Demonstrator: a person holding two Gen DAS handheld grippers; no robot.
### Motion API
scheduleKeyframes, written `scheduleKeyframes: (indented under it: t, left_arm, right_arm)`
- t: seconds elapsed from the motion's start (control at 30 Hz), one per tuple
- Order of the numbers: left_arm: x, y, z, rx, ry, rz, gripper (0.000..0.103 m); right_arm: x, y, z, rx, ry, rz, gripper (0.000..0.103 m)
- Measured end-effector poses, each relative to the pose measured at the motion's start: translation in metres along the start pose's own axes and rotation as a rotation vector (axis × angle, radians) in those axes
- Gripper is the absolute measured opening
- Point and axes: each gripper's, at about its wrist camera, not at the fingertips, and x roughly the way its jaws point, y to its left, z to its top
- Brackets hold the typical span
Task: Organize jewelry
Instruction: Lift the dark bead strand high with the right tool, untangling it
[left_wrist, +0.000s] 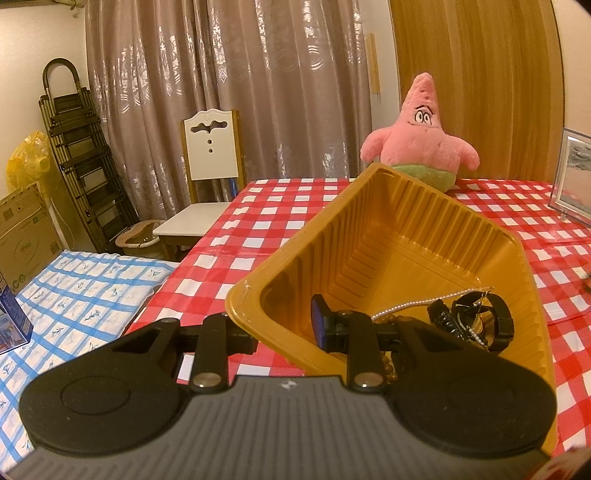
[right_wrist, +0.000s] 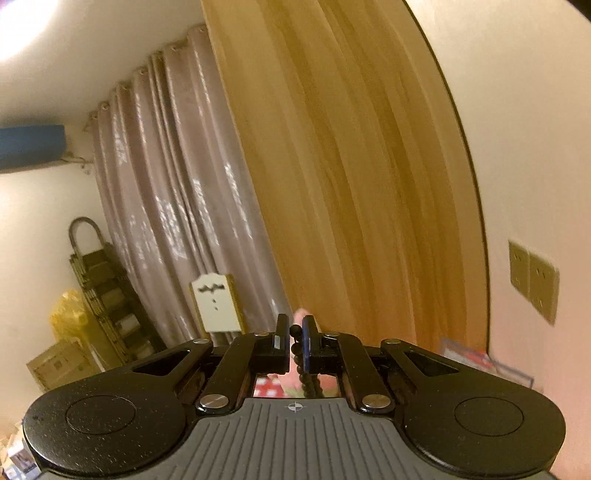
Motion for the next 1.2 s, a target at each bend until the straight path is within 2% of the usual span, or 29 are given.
scheduleKeyframes:
  t: [0.2,0.37,0.6,0.8,0.97,1.07,1.2]
  left_arm:
    - [0.001,-0.001,0.000,0.000,0.000,-0.001,0.025]
    - [0.001,-0.001,0.000,-0.002,0.000,-0.001,0.025]
    - [0.001,-0.001,0.000,-0.001,-0.001,-0.002,0.025]
    - [0.001,-0.001,0.000,-0.002,-0.001,-0.001,0.025]
    - [0.000,0.000,0.000,0.004,-0.008,-0.001,0.025]
    - [0.000,0.000,0.001,0.006,-0.010,-0.001,0.025]
    - [0.000,-0.001,0.001,0.004,-0.010,-0.002,0.025]
  right_arm:
    - [-0.003,0.020,0.024,-0.027,-0.023,0.060,0.006]
    - [-0.002,0.045,0.034,-0.038,-0.027,0.151,0.006]
    - [0.008,0.081,0.045,-0.029,-0.017,0.322,0.006]
    - [0.034,0.111,0.048,0.018,-0.004,0.461,0.006]
    - [0.065,0.133,0.036,0.062,0.055,0.561,0.006]
    - [0.090,0.146,0.018,0.091,0.122,0.595,0.006]
    - [0.127,0.154,-0.017,0.126,0.239,0.579,0.006]
